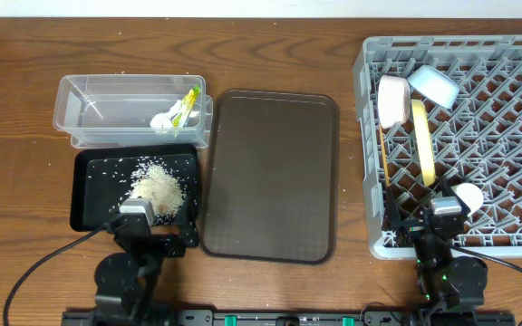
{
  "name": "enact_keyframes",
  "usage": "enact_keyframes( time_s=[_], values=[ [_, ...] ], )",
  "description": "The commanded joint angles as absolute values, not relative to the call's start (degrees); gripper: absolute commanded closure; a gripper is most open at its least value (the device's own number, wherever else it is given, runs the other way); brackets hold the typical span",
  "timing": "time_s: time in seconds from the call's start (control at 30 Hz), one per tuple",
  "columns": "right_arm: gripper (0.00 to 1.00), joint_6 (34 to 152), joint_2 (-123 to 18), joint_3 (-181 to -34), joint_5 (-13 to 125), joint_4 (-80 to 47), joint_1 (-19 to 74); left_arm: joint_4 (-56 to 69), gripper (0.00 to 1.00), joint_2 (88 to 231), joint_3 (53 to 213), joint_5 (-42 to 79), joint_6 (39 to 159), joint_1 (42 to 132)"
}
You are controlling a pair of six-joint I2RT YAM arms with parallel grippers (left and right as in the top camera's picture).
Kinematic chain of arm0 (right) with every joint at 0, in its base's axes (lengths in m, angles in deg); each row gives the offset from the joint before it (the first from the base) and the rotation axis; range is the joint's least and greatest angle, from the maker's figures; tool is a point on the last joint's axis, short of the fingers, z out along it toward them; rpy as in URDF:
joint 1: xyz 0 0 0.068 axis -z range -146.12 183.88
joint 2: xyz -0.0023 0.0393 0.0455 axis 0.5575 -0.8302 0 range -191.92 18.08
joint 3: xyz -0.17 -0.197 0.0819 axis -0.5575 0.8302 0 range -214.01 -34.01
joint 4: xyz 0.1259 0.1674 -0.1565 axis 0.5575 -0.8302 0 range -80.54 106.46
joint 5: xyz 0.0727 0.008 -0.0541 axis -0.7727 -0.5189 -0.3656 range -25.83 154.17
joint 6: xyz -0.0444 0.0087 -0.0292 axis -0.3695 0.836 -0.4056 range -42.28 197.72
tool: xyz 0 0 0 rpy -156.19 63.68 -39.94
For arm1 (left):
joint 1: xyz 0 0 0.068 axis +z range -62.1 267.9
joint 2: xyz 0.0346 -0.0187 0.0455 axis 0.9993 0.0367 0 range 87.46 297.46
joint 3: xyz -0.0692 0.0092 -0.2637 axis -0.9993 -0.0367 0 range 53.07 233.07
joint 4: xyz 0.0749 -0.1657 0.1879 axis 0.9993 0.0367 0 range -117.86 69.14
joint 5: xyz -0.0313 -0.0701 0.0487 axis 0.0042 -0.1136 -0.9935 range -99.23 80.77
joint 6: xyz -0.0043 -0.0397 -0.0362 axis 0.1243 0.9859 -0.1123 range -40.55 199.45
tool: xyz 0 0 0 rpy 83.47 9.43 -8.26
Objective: Sort waste into correct bins and load items into the dishwasher rack
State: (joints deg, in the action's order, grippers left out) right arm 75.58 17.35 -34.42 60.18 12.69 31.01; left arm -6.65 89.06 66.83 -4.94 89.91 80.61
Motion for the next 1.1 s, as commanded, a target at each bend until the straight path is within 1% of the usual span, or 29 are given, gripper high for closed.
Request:
enact_keyframes(
  time_s=[0.0,0.07,0.2,0.33,0.47,1.07],
  values=[
    [0.01,75.08,17.59,-34.33,60.77,12.40,30.48,-13.92,0.01,87.60,62.22,-5.83,89.52,80.37],
    [0.01,75.08,17.59,-34.33,60.77,12.43,30.48,-21.84,0.01,87.55,58.67,-5.83,89.19,80.37],
    [0.01,75.08,17.59,-34.33,60.77,12.43,30.48,-33.60,0.00,87.55,53.10,-5.77,87.53,80.37],
    [0.01,75.08,17.59,-34.33,60.77,12.40,30.48,-31.32,0.01,87.55,53.30,-5.81,84.21,80.41],
    [0.01,75.08,17.59,-34.33,60.77,12.40,30.48,-23.61,0.00,87.55,53.30,-5.85,84.21,80.41],
    [0.01,75.08,17.59,-34.33,60.77,12.43,30.48,-24.07,0.01,87.69,53.30,-5.81,84.19,80.41]
  ],
)
